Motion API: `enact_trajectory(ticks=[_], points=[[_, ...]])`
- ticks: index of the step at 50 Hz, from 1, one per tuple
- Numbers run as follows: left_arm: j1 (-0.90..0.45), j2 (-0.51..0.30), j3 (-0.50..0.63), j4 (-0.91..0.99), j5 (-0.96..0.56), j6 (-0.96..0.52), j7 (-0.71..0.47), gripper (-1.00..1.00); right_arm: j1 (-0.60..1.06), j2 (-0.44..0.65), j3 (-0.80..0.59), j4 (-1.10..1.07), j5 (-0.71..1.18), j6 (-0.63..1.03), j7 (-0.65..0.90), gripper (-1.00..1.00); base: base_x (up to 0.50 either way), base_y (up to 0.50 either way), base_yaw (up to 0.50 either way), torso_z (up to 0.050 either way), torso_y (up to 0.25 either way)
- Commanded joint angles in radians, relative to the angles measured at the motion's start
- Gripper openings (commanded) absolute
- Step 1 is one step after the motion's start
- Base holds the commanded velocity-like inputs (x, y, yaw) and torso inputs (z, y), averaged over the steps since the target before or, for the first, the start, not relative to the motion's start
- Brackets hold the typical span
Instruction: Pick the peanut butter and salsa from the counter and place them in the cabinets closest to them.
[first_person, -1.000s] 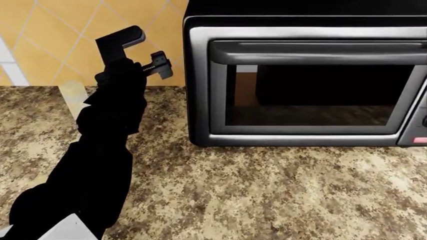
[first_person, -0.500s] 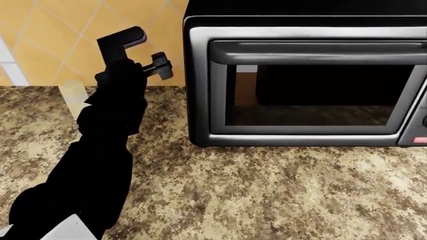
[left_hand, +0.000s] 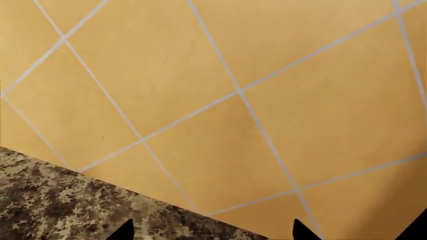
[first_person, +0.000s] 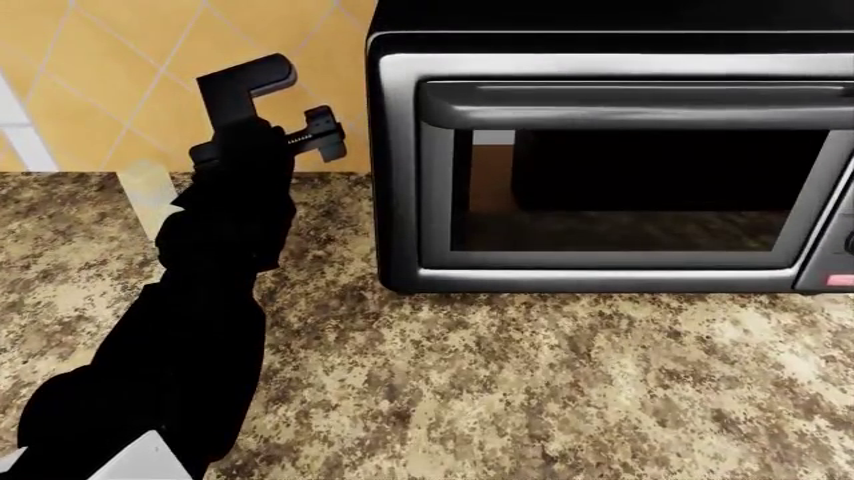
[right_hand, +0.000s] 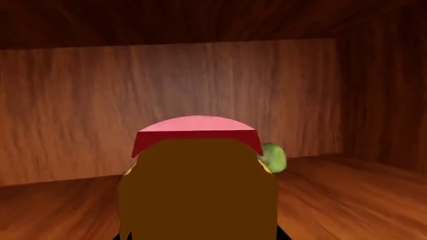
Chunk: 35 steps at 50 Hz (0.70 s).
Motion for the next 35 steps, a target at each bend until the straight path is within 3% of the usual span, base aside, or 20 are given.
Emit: enact_trajectory(ticks=[1, 27, 28, 35], points=[[0.002, 0.0, 0.009, 0.0, -0.002, 0.001, -0.003, 1.0, -0.044, -0.051, 0.029, 0.156, -0.107, 0.098, -0.074, -1.0, 0.0, 0.0, 0.0, 0.0, 0.0], [0.003, 0.0, 0.015, 0.0, -0.005, 0.008, -0.006, 1.0, -0.237, -0.024, -0.056, 0.219, -0.191, 0.094, -0.172, -1.0, 0.0, 0.0, 0.0, 0.0, 0.0], [0.003, 0.0, 0.016, 0.0, -0.005, 0.009, -0.007, 1.0, -0.233, -0.026, -0.062, 0.221, -0.194, 0.101, -0.176, 1.0, 0.01, 0.0, 0.0, 0.0, 0.0], [0.002, 0.0, 0.017, 0.0, -0.006, 0.013, -0.006, 1.0, -0.222, -0.026, -0.077, 0.216, -0.213, 0.108, -0.205, 1.0, 0.01, 0.0, 0.0, 0.0, 0.0]])
